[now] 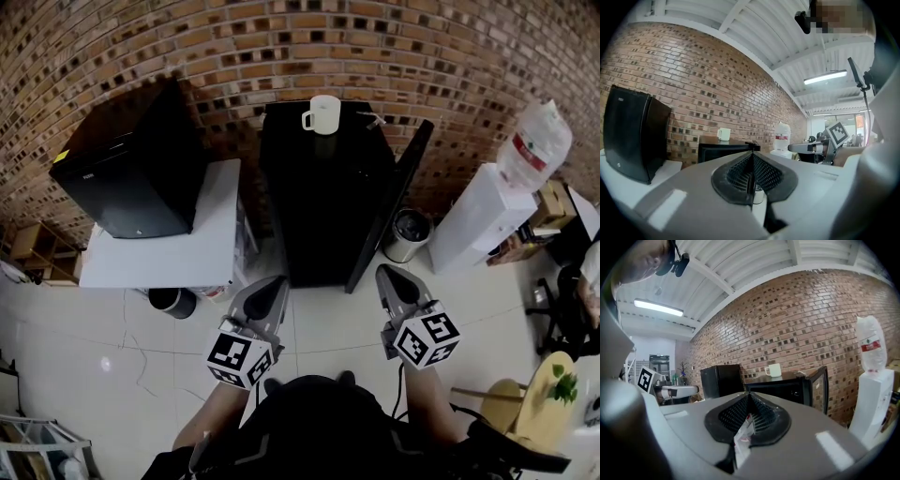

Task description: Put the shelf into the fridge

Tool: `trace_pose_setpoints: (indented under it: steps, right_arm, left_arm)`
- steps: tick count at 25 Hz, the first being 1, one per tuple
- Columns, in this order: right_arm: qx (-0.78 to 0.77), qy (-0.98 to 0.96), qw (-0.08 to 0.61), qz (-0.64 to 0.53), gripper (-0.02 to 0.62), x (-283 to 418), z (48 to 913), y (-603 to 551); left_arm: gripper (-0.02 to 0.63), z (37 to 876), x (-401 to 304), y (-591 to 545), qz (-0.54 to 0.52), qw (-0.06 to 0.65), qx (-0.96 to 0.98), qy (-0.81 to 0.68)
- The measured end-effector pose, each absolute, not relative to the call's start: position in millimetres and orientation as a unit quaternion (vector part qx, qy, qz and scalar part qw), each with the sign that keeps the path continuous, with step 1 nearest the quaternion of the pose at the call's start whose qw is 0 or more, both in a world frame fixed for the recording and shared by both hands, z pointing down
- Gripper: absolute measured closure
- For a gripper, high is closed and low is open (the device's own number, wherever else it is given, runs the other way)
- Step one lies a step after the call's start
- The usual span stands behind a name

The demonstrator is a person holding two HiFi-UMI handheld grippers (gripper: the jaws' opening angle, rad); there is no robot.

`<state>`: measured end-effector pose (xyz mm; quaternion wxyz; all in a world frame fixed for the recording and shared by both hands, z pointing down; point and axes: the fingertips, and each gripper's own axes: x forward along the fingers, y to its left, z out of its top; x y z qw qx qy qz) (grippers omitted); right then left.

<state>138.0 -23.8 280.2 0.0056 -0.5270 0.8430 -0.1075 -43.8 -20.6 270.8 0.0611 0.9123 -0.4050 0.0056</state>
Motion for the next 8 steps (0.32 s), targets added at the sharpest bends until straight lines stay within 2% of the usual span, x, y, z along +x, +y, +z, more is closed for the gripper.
trace_pose_setpoints:
  steps: [8]
  right_arm:
    - [-0.536, 0.837, 0.002, -0.109, 0.591, 142.8, 279.0, -31.1]
  left_arm:
    - [0.612, 278.1, -64.3, -37.4, 0.000, 0.080, 0.900, -0.428]
